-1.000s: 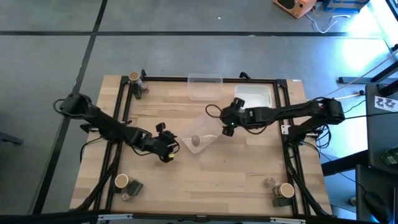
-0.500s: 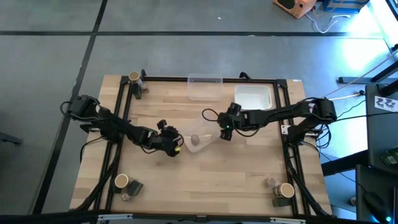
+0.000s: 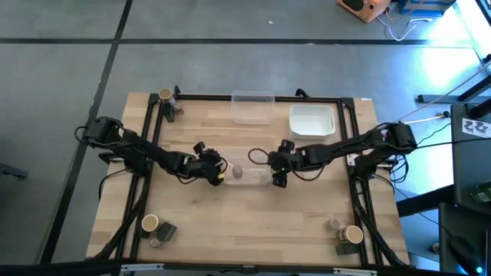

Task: Sort spices by type
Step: Adjust the bottom transparent bin, then put the top left transparent seasoning bottle into the bottom transparent bin

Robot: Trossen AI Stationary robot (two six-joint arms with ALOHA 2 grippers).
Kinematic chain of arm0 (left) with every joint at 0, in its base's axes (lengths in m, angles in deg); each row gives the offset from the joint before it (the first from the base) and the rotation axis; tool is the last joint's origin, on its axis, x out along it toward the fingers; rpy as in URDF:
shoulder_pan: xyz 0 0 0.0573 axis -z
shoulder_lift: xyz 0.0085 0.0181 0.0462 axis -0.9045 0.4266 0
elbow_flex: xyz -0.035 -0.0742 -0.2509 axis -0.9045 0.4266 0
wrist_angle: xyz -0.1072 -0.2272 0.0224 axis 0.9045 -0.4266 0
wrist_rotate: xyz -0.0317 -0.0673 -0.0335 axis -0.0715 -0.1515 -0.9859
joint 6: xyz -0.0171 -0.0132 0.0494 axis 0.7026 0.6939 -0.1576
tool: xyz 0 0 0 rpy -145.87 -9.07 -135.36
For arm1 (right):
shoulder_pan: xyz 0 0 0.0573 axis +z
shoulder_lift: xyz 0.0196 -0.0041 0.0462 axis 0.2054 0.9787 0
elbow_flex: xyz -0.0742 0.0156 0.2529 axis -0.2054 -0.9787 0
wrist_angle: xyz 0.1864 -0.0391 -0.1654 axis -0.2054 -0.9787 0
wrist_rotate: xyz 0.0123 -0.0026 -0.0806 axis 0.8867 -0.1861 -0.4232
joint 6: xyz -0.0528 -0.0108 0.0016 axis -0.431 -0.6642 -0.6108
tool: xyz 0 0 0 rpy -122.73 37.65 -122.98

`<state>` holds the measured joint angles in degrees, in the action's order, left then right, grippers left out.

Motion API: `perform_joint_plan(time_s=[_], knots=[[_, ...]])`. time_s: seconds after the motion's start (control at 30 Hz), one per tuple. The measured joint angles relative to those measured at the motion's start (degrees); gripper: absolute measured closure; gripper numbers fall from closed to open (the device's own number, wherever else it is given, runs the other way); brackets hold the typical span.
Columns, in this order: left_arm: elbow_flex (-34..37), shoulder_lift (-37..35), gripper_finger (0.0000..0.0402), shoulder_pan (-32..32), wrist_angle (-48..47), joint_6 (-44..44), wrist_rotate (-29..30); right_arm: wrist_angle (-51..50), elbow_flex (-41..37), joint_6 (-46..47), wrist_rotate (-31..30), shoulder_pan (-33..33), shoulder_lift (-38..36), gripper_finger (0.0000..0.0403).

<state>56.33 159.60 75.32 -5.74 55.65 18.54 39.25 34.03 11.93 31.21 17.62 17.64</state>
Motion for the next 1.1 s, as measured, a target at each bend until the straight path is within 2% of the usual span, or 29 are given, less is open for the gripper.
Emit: perform_joint_plan(time_s=[0.13, 0.23, 0.47, 0.67, 0.77, 0.9, 1.1], knots=[[0.0, -0.1, 0.0231, -0.3, 0.7, -1.8, 0.0, -0.5, 0.0, 0.1, -1.4, 1.4, 0.0, 0.0110], [-0.3, -1.2, 0.0231, 0.2, -1.8, -2.7, -0.7, -4.4, 1.3, 0.5, -2.9, 1.5, -0.7, 0.0110], [-8.7, -13.2, 0.0231, 2.0, -25.6, -2.7, -1.5, -16.8, 7.7, 0.2, -3.1, 1.4, -6.5, 0.0110], [-14.2, -24.7, 0.0229, 0.3, -36.8, -5.4, -1.5, -14.2, 6.6, -1.7, -7.2, 1.3, -8.6, 0.0110], [-16.1, -29.0, 0.0213, -4.0, -40.4, -7.0, -1.4, -8.5, 3.4, -2.9, -7.4, 0.7, -8.5, 0.0110], [-18.6, -30.4, 0.0173, -14.3, -46.0, -10.9, -2.1, -3.0, -1.7, -4.6, -7.1, -1.6, -8.4, 0.0110], [-25.3, -23.8, 0.0124, -34.6, -47.8, -23.0, -12.6, 5.9, -7.8, -8.9, -6.5, -7.2, -8.3, 0.0110]])
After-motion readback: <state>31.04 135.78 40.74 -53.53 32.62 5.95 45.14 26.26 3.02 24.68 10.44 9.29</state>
